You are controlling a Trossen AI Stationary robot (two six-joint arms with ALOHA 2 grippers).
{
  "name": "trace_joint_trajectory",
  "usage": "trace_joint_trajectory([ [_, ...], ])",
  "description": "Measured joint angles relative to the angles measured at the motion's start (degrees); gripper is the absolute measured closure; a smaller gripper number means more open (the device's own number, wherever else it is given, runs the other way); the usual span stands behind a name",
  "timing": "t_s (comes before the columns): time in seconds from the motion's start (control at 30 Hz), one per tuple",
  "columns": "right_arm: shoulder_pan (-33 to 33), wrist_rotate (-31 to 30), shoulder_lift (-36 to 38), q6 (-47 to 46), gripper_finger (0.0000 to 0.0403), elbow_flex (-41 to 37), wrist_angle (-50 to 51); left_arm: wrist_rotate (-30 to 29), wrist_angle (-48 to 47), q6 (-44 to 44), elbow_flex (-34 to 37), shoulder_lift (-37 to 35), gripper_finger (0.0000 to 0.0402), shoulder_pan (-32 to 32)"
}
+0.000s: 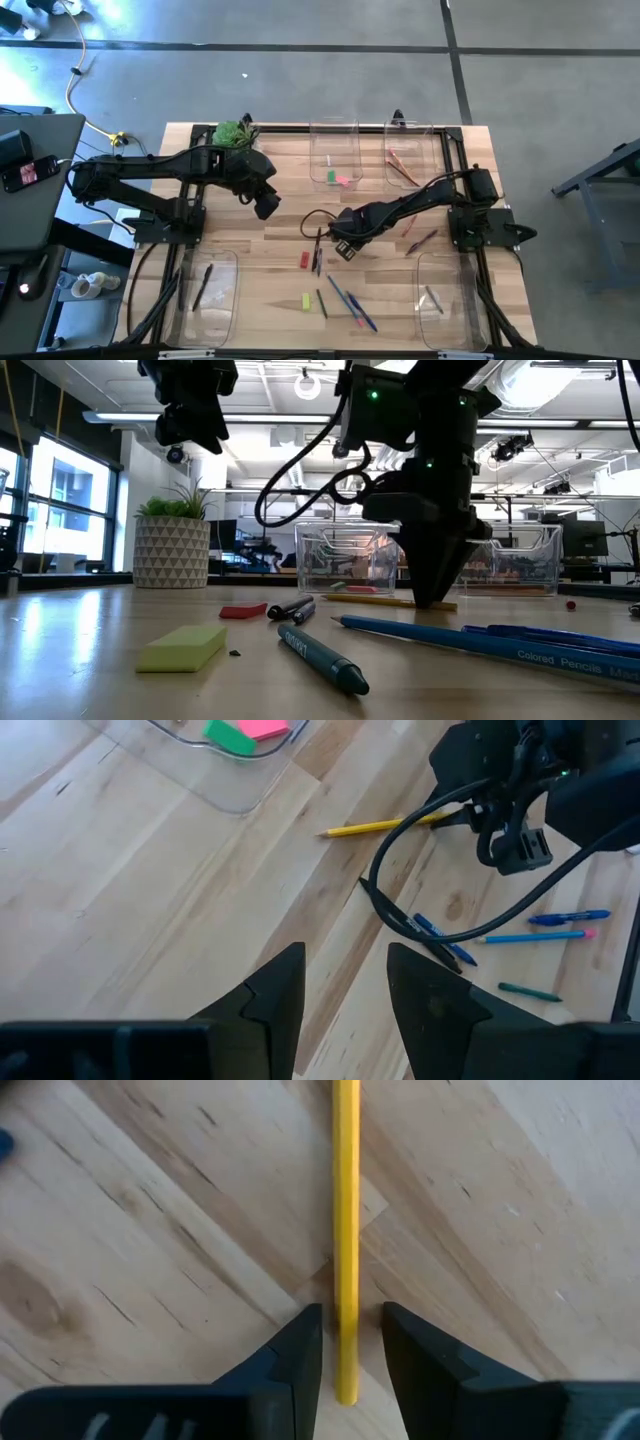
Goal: Sort crayons/erasers/pens/pencils in bins
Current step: Put the yellow pencil into the top right transparent bin
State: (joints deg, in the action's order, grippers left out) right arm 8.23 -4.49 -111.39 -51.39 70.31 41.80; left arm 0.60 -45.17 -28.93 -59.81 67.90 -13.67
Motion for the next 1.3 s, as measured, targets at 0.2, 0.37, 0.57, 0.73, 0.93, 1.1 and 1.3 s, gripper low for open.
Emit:
trace_joint_trajectory([
  [0.2, 0.0, -0.3, 0.0, -2.6, 0.0344, 0.0, 0.7, 0.0, 0.0, 0.2, 0.0, 0.0, 0.0271, 0.0],
  [0.37, 0.0, 0.4, -0.1, -2.6, 0.0393, -0.1, 1.0, -0.4, 0.0, 0.2, 0.0, 0.0, 0.0271, 0.0],
  [0.57, 0.1, 0.6, -0.1, -2.6, 0.0392, -0.1, 2.5, -0.4, 0.0, 0.2, 0.0, 0.0, 0.0271, 0.0],
  [0.73, 1.2, 1.1, 1.3, -1.2, 0.0400, -0.5, 4.1, -0.4, 0.0, 0.2, 0.0, 0.0, 0.0271, 0.0],
  [0.93, 2.7, 1.7, 4.3, -1.9, 0.0401, -0.5, 5.7, -0.4, -0.1, 0.2, 0.0, 0.0, 0.0271, 0.0],
  [1.1, 4.0, 1.5, 7.4, -2.6, 0.0402, -0.5, 5.6, -1.3, -0.1, 0.2, 0.0, 0.0, 0.0271, 0.0],
  [1.3, 4.3, -1.1, 12.5, -4.2, 0.0402, -0.4, 5.8, -4.2, -0.1, 1.5, 0.0, 0.0, 0.0271, 0.0],
])
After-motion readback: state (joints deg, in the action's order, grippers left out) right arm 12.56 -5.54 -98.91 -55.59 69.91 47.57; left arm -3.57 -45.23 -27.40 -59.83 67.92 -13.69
